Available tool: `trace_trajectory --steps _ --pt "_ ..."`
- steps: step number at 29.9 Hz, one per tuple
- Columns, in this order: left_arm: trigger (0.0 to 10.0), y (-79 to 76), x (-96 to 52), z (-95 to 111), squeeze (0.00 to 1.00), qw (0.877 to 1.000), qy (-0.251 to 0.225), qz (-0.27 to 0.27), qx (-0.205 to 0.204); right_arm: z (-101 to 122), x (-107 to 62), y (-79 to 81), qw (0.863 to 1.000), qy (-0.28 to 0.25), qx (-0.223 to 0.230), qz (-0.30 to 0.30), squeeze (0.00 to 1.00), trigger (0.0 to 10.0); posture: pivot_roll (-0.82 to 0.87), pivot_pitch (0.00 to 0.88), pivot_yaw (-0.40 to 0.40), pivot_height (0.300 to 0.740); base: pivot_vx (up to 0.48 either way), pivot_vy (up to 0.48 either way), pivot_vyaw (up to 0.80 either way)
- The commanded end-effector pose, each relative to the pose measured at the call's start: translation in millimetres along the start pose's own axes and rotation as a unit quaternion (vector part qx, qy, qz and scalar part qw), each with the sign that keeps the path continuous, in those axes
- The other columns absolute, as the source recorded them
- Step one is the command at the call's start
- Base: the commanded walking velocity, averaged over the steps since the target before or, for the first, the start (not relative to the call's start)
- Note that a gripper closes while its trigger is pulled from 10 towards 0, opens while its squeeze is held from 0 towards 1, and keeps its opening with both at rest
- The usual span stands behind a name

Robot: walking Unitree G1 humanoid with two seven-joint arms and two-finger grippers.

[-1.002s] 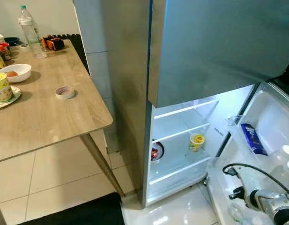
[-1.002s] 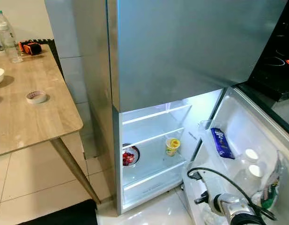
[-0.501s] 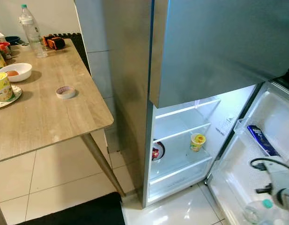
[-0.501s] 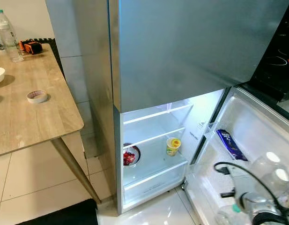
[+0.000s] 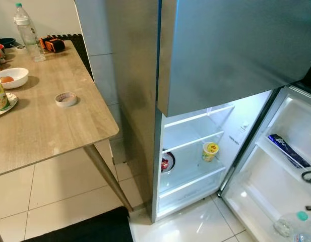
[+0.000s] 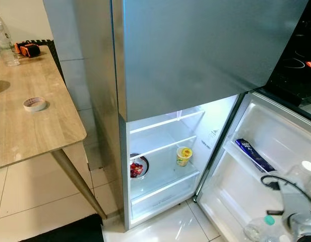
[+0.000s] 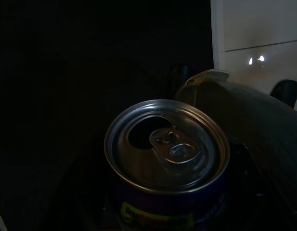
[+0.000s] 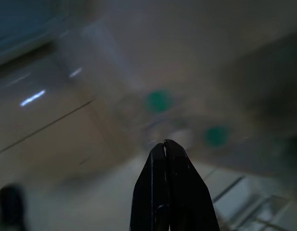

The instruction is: Restocking fridge

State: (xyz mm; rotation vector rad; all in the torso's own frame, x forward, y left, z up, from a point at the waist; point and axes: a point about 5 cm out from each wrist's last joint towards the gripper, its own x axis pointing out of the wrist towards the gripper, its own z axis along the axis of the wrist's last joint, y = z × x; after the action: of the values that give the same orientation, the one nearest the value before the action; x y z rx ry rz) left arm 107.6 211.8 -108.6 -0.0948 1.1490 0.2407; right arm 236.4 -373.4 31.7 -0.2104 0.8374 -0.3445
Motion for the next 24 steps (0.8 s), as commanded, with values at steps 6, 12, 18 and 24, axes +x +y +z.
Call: trace_trajectory --steps 6,12,18,24 --pt "10.0 -4.7 -0.3 -5.1 0.0 1.0 0.01 -0.007 -0.001 -65.4 1.7 63.3 0.993 0.076 0.021 0.087 0.0 10.0 -0.1 0.017 -0.034 0.74 0.0 0.0 0.0" --pt "10.0 -1.1 0.4 1.1 0.0 1.0 0.003 -0.003 0.003 -108.4 -7.3 93.3 0.986 0.127 0.012 0.111 0.0 10.0 -0.09 0.014 -0.023 0.74 0.0 0.0 0.0" --pt "10.0 2.6 0.4 3.0 0.0 1.0 0.0 0.008 0.018 -137.6 -17.3 110.9 0.98 0.151 -0.039 0.125 0.0 10.0 -0.09 0.006 -0.02 0.74 0.0 0.0 0.0" --pt "10.0 4.3 0.6 5.2 0.0 1.0 -0.003 0.01 0.024 -158.5 -27.4 129.9 0.969 0.176 -0.067 0.159 0.0 10.0 -0.09 0.0 -0.008 0.74 0.0 0.0 -0.76"
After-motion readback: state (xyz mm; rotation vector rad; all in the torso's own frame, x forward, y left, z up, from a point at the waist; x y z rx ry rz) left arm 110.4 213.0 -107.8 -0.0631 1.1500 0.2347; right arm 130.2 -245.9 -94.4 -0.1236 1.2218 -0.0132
